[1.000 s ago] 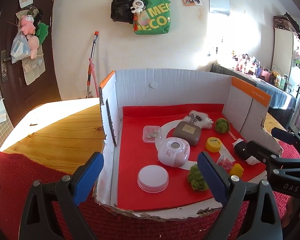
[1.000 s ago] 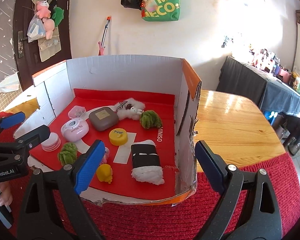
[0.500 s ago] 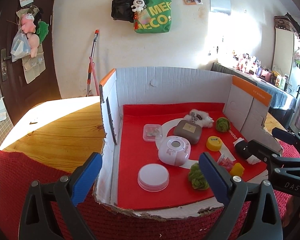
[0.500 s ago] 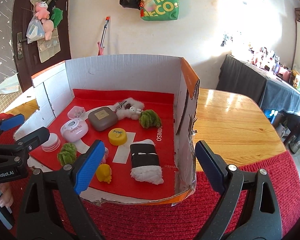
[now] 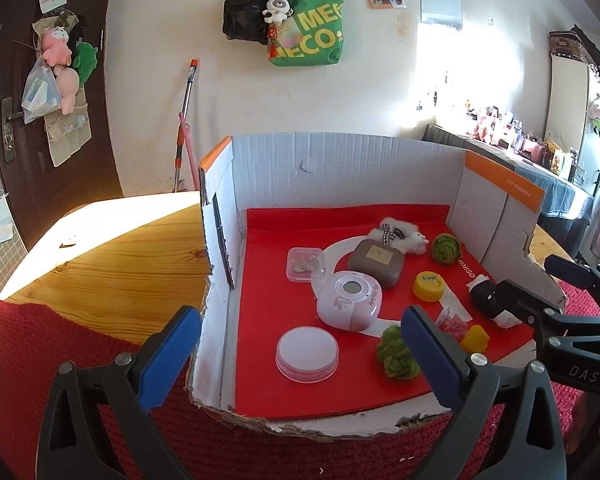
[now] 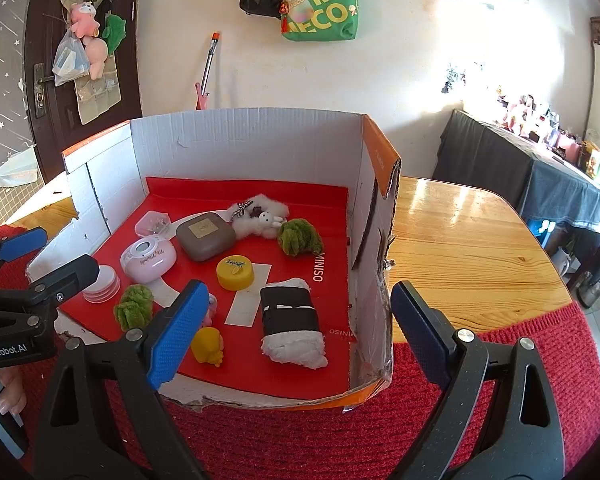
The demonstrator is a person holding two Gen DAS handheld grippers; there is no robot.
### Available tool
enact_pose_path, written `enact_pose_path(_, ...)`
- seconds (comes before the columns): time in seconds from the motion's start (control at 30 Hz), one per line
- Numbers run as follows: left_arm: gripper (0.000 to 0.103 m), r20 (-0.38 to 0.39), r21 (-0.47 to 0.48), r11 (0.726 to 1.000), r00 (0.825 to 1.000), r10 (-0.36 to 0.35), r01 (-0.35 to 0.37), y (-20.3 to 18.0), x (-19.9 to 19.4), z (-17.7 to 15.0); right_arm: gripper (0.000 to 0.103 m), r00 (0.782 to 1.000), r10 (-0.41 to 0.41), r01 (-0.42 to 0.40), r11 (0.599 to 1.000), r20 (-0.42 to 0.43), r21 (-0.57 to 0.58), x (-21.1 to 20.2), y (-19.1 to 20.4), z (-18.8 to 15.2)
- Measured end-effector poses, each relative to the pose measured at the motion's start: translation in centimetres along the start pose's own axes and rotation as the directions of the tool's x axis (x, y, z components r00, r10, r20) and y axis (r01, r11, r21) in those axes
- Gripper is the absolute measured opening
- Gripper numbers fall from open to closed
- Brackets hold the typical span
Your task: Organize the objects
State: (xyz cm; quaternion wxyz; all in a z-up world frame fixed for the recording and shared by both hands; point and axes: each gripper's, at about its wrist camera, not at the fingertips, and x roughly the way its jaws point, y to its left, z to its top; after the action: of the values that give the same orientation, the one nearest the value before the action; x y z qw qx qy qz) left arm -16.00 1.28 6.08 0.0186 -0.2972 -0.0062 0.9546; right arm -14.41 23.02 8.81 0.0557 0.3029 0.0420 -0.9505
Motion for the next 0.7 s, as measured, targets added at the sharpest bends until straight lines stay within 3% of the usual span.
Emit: enact_pose_path(0.7,0.103,-0.007,-0.009,1.000,1.000,0.004,-0.004,0.27,0.04,-0.08,0.094,1.000,0.000,0.000,1.000,0.000,-0.001,0.01,-0.05,0.02)
